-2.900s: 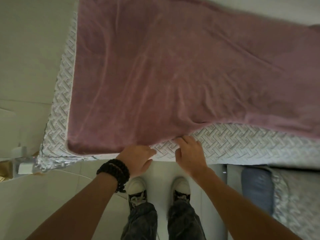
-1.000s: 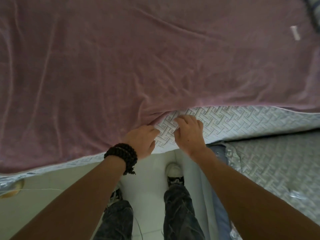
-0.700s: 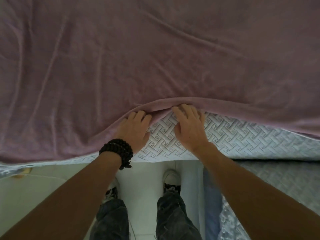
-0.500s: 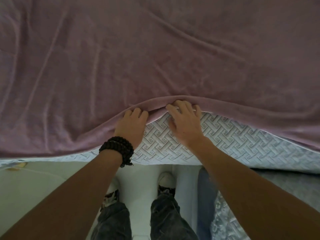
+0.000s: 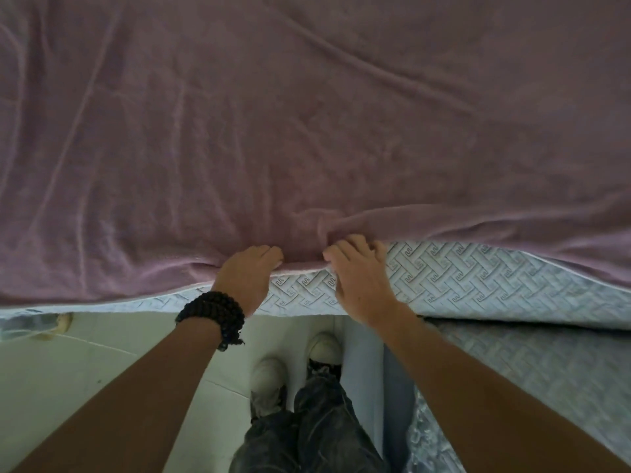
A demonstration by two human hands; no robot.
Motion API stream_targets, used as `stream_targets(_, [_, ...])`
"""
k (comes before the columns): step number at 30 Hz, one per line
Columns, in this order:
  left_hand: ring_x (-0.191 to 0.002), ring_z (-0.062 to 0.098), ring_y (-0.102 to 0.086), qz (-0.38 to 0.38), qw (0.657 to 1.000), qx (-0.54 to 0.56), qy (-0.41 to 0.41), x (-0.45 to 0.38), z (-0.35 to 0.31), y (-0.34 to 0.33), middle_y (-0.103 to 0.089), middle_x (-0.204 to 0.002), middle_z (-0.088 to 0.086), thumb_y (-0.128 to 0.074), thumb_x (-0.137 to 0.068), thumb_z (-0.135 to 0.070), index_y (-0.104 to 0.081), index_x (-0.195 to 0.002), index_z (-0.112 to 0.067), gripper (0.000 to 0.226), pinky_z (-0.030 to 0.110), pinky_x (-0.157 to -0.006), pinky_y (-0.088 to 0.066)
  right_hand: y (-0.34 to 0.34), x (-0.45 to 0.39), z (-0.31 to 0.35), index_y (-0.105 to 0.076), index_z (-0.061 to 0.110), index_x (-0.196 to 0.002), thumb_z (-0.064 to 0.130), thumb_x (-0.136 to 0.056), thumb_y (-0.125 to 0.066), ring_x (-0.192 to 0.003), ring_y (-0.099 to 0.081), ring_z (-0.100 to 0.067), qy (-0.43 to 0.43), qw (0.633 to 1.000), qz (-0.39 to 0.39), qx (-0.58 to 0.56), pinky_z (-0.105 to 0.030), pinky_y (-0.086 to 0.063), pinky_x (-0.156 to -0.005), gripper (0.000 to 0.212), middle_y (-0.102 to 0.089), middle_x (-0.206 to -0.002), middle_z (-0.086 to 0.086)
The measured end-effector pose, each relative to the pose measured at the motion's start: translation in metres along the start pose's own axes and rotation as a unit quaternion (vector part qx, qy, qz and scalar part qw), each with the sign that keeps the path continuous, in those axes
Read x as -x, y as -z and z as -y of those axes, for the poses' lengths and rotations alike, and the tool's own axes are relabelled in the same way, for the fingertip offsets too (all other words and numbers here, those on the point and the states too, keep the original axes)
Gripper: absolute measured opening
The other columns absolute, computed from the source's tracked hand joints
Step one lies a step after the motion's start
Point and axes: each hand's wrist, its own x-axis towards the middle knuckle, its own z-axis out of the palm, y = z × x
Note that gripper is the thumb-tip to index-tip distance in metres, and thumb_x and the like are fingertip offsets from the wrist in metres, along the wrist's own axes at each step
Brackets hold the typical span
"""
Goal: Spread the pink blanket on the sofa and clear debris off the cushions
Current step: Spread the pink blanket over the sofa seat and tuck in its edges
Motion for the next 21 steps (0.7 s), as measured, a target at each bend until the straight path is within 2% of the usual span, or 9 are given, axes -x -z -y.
stream_targets(3, [-0.088, 0.024, -0.053, 0.028, 1.0, -0.014, -0.001, 0.01, 0.0, -0.006, -0.056, -0.094, 0.004, -0.05, -0.093, -0.015, -0.057, -0.1, -0.012, 0.01, 0.042, -0.074, -0.051, -0.011, 0.023, 0.01, -0.057, 0.023, -0.096, 0.005, -0.062, -0.071, -0.091, -0.052, -0.02, -0.012, 1.0, -0.009, -0.005, -0.037, -0.026, -0.083, 0.04, -0.06, -0.09, 0.008])
stream_targets(5, [-0.095, 0.022, -0.049, 0.073, 0.997, -0.039, 0.006, 0.017, -0.001, -0.009, -0.05, -0.105, 0.002, -0.051, -0.092, -0.031, -0.051, -0.108, -0.017, 0.021, 0.04, -0.078, -0.051, -0.016, 0.028, 0.018, -0.059, 0.022, -0.092, 0.003, -0.069, -0.067, -0.081, -0.052, -0.02, -0.015, 1.0, -0.027, 0.001, -0.036, -0.028, -0.077, 0.031, -0.059, -0.081, 0.006])
stream_targets(8, [-0.098, 0.02, -0.048, 0.116, 0.989, -0.095, 0.012, 0.027, -0.001, -0.011, -0.042, -0.109, -0.001, -0.061, -0.082, -0.042, -0.042, -0.113, -0.025, 0.039, 0.04, -0.079, -0.051, -0.022, 0.034, 0.026, -0.062, 0.02, -0.095, 0.013, -0.084, -0.061, -0.079, -0.052, -0.021, -0.027, 0.999, -0.029, 0.018, -0.036, -0.034, -0.073, 0.013, -0.059, -0.084, 0.002])
stream_targets(11, [-0.095, 0.02, -0.049, 0.07, 0.991, -0.114, 0.012, 0.04, 0.006, -0.011, -0.045, -0.104, -0.001, -0.067, -0.079, -0.032, -0.044, -0.107, -0.023, 0.038, 0.036, -0.076, -0.047, -0.025, 0.045, 0.033, -0.062, 0.017, -0.095, 0.016, -0.082, -0.055, -0.079, -0.053, -0.022, -0.022, 0.999, -0.036, 0.005, -0.038, -0.041, -0.071, 0.015, -0.057, -0.087, -0.001])
stream_targets(16, [-0.07, 0.027, -0.048, -0.035, 0.984, -0.17, 0.027, 0.066, 0.041, -0.003, -0.049, -0.077, 0.005, -0.07, -0.059, -0.003, -0.048, -0.076, -0.013, 0.03, 0.037, -0.062, -0.04, -0.038, 0.052, 0.058, -0.064, 0.016, -0.098, 0.009, -0.071, -0.069, -0.083, -0.053, -0.024, 0.047, 0.998, -0.037, 0.009, -0.038, -0.042, -0.07, 0.029, -0.057, -0.092, -0.004])
stream_targets(18, [-0.073, 0.029, -0.048, -0.053, 0.979, -0.185, 0.064, 0.076, 0.063, -0.001, -0.05, -0.08, 0.008, -0.067, -0.055, 0.002, -0.051, -0.081, -0.012, 0.034, 0.038, -0.063, -0.039, -0.046, 0.041, 0.084, -0.065, 0.018, -0.104, 0.009, -0.07, -0.071, -0.087, -0.054, -0.025, 0.053, 0.998, -0.031, 0.008, -0.039, -0.041, -0.072, 0.035, -0.06, -0.099, -0.004])
stream_targets(21, [-0.085, 0.033, -0.05, -0.059, 0.972, -0.2, 0.107, 0.08, 0.093, 0.001, -0.054, -0.095, 0.011, -0.068, -0.059, -0.001, -0.055, -0.099, -0.013, 0.043, 0.042, -0.067, -0.042, -0.059, 0.016, 0.12, -0.059, 0.021, -0.117, 0.014, -0.068, -0.075, -0.102, -0.053, -0.027, 0.029, 0.999, -0.003, 0.025, -0.042, -0.04, -0.08, 0.051, -0.058, -0.118, -0.006])
